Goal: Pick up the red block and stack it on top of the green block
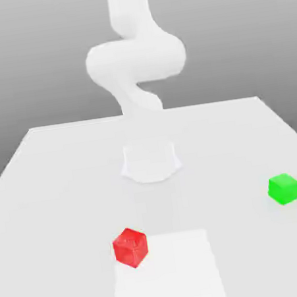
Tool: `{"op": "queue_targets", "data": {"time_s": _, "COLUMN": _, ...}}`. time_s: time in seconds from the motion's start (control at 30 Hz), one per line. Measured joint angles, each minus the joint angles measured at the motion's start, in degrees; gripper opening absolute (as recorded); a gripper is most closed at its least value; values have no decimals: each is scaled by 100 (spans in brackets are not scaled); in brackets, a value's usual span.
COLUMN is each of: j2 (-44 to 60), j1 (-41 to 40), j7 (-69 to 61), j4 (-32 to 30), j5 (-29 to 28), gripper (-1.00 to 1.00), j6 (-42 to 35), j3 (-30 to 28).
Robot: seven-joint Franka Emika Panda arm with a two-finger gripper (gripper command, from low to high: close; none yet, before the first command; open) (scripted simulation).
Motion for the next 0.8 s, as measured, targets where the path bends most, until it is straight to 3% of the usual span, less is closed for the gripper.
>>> {"op": "queue_targets", "data": {"time_s": 0.47, "j2": 2534, "j1": 864, "j7": -3797, "j4": -1831, "j5": 3, "gripper": 0, "j6": 1678, "j3": -1489}}
{"op": "queue_targets", "data": {"time_s": 0.7, "j2": 3727, "j1": 901, "j7": -5470, "j4": -2727, "j5": -242, "gripper": 0, "j6": 2502, "j3": -1833}}
{"op": "queue_targets", "data": {"time_s": 0.8, "j2": 4137, "j1": 920, "j7": -5874, "j4": -2773, "j5": 2, "gripper": 0, "j6": 2822, "j3": -1814}}
